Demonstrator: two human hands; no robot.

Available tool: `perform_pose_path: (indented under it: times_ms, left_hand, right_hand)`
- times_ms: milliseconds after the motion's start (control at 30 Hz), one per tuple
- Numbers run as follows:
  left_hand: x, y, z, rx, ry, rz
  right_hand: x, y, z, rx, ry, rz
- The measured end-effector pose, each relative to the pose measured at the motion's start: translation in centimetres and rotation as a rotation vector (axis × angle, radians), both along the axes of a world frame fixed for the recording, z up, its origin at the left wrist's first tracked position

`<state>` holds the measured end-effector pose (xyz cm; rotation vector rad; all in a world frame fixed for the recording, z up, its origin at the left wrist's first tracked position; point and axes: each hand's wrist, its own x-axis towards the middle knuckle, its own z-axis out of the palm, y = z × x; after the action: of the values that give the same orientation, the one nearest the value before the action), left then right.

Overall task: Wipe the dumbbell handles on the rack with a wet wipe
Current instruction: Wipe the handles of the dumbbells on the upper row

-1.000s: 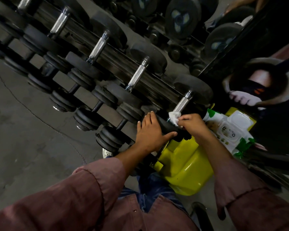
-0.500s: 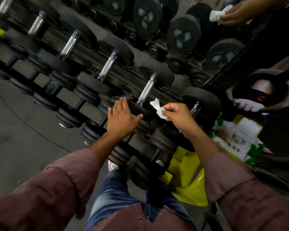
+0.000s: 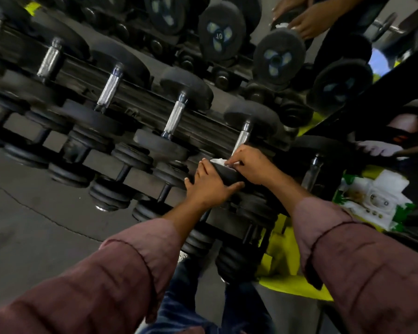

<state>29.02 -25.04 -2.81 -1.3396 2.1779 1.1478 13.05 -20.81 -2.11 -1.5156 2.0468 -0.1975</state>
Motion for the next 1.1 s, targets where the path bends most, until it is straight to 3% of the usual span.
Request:
perform_pose_path:
  times_ms: [200,300,400,600,933,1100]
  left_hand:
    - [0.1,-0.5,-0.1,0.05,-0.028,-0.034]
    - [0.1,-0.7,-0.1,0.066,-0.025,-0.046]
    - [0.2,-0.9,-0.2,0.053,-0.037,-0.059]
    - [0.2,-0.9,0.2,0.065,-0.054,-0.076]
    - [-1.7,-0.5,2.1,0.027,-0.145,-0.024]
    - [-2.5,0.2,2.2,0.009,-0.174,0.065]
  right_hand:
    - [-0.1,-1.6,0.4,0.085,0.27,0.121]
    - [-0.8,-2.1,0.2,-0.01,0.331,-0.003]
    - [-1.1,-2.2,-0.3,-0.041,0.338,-0.031]
    - [-1.1,-1.3,0.3,0.049,0.157,0.196]
    - [-3.3,-1.8,-1.0,-0.179,0.554,0.031]
    - [-3.4,-0.6,-1.9,-0.265,0.464,0.246]
